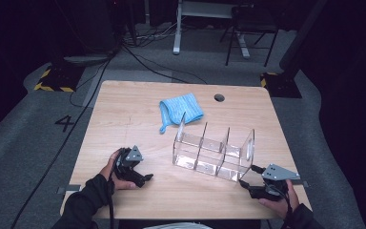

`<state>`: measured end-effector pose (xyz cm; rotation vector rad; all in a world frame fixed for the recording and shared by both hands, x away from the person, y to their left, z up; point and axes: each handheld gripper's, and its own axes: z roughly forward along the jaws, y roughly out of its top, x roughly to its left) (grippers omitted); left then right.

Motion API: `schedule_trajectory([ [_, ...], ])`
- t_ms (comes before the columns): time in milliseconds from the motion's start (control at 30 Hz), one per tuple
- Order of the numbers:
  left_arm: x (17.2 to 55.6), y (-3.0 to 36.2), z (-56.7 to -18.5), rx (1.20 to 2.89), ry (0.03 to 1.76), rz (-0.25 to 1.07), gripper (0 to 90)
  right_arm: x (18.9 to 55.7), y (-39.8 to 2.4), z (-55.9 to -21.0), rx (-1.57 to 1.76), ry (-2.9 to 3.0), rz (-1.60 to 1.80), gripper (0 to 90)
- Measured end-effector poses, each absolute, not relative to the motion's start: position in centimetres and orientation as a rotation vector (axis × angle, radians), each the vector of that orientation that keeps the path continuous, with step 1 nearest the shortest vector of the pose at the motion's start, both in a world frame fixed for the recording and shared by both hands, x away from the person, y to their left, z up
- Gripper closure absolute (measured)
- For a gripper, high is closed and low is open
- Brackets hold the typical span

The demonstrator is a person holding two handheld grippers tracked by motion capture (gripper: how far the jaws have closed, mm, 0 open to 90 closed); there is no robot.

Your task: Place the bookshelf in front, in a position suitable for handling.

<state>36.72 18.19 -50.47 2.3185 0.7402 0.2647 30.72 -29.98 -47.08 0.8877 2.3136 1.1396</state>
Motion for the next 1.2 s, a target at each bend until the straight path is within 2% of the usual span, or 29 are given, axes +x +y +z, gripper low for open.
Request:
schedule_trajectory([
  [167,36.8,18.5,-50.4,2.283,0.773,0.280,11.4,31.1,-29.5,-47.2,0.908,2.295,1.150,29.0],
  [333,37.0,18.5,-50.2,2.271,0.799,0.297,17.6,31.4,-28.9,-47.2,0.929,2.238,1.139,34.7],
  [400,37.2,18.5,-50.1,2.269,0.801,0.306,22.5,31.5,-28.9,-47.1,0.942,2.205,1.141,39.8],
  [467,37.5,18.4,-49.9,2.268,0.810,0.334,27.4,31.6,-29.0,-47.1,0.960,2.178,1.154,39.8],
  [533,37.9,18.0,-49.8,2.279,0.802,0.389,27.3,31.6,-29.1,-47.1,0.972,2.170,1.157,40.3],
  [700,39.2,17.9,-49.0,2.258,0.807,0.426,28.1,31.6,-29.2,-47.0,0.971,2.155,1.147,42.9],
  [967,42.3,16.8,-48.5,2.237,0.865,0.460,29.6,32.0,-29.4,-47.1,0.988,2.117,1.127,50.8],
  [1000,43.3,16.0,-48.3,2.241,0.860,0.489,30.4,32.1,-29.4,-47.1,0.990,2.109,1.123,54.1],
  [1200,45.6,14.4,-48.5,2.241,0.905,0.506,32.3,32.2,-29.5,-47.1,0.984,2.101,1.119,55.4],
])
